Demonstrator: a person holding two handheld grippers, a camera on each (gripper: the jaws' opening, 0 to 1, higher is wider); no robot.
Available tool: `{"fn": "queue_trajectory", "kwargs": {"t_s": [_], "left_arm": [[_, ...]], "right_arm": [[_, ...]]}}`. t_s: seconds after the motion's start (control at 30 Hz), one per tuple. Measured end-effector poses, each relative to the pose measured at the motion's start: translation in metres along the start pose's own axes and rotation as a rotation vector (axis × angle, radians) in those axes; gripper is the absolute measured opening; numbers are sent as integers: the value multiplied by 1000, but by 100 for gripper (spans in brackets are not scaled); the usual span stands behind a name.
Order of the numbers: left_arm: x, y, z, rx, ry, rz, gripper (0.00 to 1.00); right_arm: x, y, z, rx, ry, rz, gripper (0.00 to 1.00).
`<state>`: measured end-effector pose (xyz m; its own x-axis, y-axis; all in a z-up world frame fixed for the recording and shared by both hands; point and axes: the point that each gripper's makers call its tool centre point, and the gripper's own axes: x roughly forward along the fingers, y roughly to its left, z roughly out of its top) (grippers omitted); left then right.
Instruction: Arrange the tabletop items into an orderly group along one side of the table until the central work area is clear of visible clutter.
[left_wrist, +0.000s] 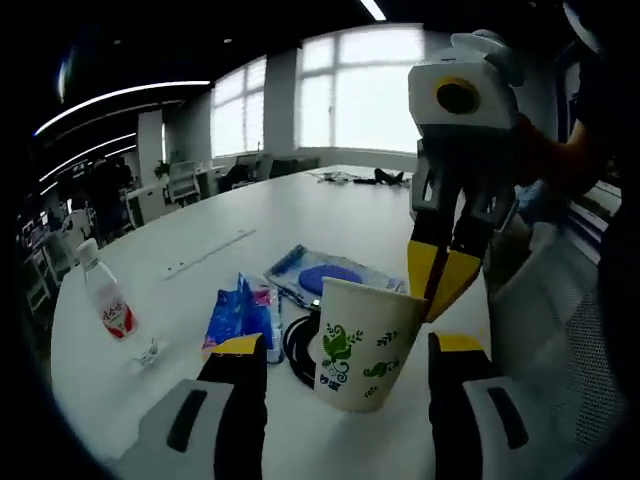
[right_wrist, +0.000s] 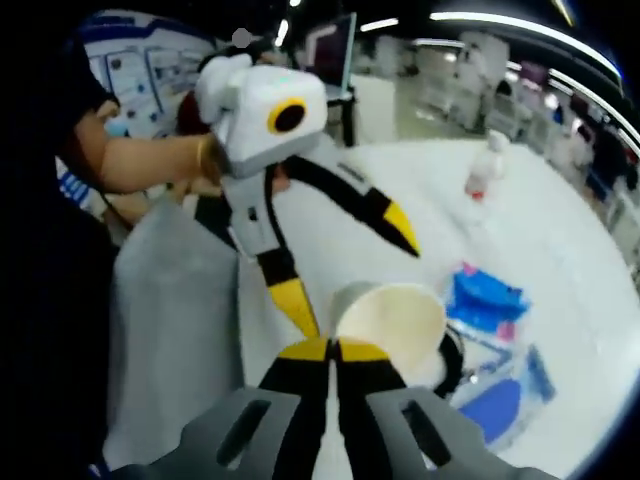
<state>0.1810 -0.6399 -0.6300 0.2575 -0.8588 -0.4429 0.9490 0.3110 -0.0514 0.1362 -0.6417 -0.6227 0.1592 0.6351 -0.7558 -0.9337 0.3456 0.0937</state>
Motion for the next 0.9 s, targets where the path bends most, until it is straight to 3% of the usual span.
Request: {"fn": "queue_trajectory", "kwargs": {"t_s": [0.4, 0.9], "left_arm": [[5, -17, -1, 53, 41, -73, 45], [4, -20, -5, 74, 90, -85, 43]], "right_arm": [[0, 6, -6, -112, 75, 0, 0], [0, 11, -6, -225, 106, 14, 0]]}}
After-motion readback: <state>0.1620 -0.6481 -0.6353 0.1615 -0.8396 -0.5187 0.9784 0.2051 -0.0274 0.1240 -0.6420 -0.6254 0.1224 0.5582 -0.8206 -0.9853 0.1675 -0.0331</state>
